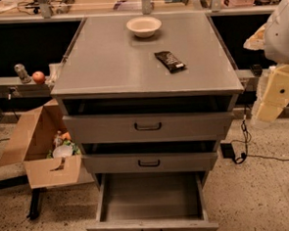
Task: Place rxbar chocolate into bottom drawer
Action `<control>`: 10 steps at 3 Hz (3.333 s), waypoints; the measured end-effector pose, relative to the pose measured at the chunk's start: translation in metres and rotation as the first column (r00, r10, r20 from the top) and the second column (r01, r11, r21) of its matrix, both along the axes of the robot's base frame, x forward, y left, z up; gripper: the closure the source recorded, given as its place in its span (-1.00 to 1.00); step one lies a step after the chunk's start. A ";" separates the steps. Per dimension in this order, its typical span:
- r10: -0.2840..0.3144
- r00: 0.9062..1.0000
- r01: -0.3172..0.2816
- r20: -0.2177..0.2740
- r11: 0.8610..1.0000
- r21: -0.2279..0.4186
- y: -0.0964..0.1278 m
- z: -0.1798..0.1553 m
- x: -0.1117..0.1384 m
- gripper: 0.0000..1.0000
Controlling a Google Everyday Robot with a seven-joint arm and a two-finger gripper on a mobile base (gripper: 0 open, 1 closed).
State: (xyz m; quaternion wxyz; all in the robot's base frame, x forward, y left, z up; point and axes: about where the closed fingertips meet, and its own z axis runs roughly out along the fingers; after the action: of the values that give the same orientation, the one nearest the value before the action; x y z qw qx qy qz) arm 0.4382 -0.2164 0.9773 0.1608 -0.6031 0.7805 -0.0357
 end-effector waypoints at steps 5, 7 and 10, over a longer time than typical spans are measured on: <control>-0.161 0.984 0.104 0.075 0.865 0.491 0.054 -0.062 0.182 -1.00; -0.181 0.980 0.117 0.079 0.857 0.503 0.053 -0.067 0.191 -1.00; -0.375 0.924 0.237 0.076 0.716 0.656 0.040 -0.116 0.338 -1.00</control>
Offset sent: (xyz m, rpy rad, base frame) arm 0.0510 0.0003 -0.0093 0.1042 -0.0759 -0.0652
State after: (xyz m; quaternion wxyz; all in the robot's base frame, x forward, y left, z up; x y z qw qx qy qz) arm 0.7766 -0.1761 0.8615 0.4258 -0.3677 0.8143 0.1425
